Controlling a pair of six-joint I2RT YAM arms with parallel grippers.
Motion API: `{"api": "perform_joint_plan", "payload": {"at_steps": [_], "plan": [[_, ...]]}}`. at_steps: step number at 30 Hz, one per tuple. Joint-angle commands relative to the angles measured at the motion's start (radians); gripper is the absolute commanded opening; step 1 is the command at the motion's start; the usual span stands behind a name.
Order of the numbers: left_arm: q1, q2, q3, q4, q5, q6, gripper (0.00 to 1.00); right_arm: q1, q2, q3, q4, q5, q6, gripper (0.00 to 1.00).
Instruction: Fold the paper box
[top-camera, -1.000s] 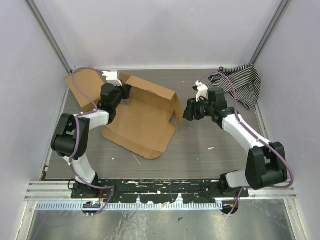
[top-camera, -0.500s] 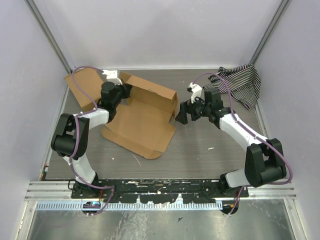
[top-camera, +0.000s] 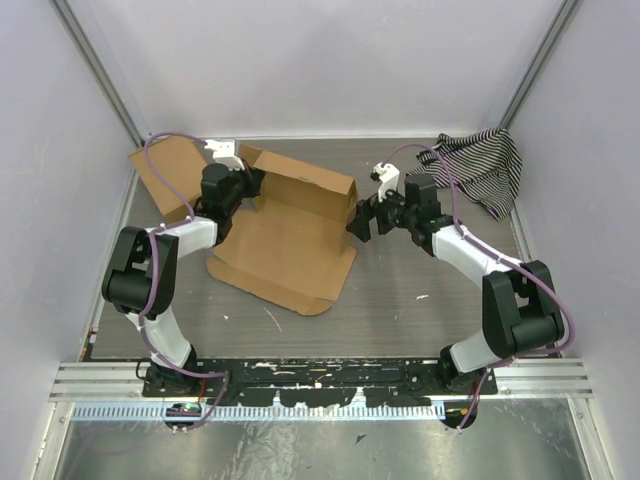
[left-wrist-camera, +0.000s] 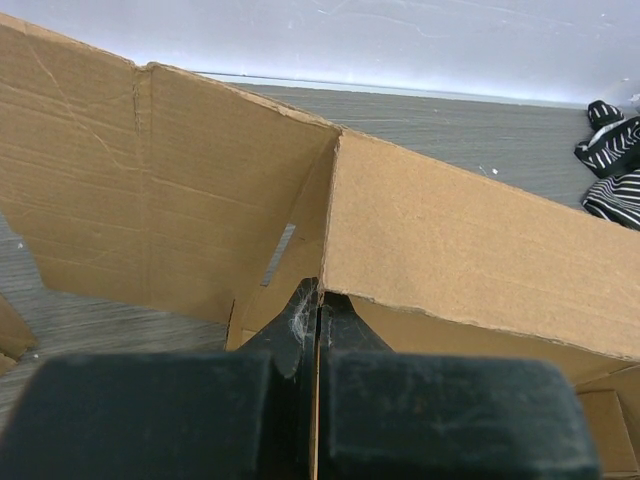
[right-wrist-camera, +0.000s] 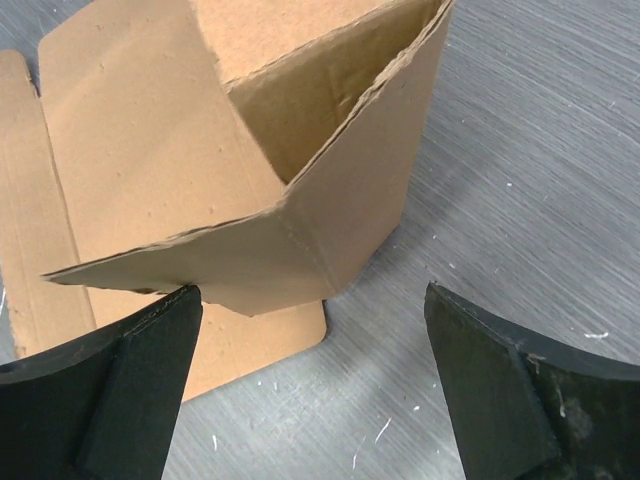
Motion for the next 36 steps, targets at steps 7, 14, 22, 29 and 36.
{"api": "perform_joint_plan", "payload": {"at_steps": [7,14,22,29,36], "plan": [[0.0,0.003,-0.038,-0.08,0.041,0.004,0.0,0.027,0.089,0.072,0.172,-0.032,-0.02,0.92],[-0.003,-0.017,-0.057,-0.095,0.041,0.018,0.0,0.053,0.124,0.089,0.223,0.121,-0.008,0.89],[-0.009,-0.024,-0.056,-0.101,0.043,0.018,0.0,0.14,0.199,0.088,0.369,0.314,0.053,0.82],[-0.014,-0.033,-0.044,-0.121,0.042,0.021,0.0,0.188,0.237,0.063,0.481,0.564,0.137,0.73],[-0.022,-0.051,-0.05,-0.145,0.043,0.028,0.0,0.22,0.274,0.056,0.544,0.697,0.215,0.39]]}}
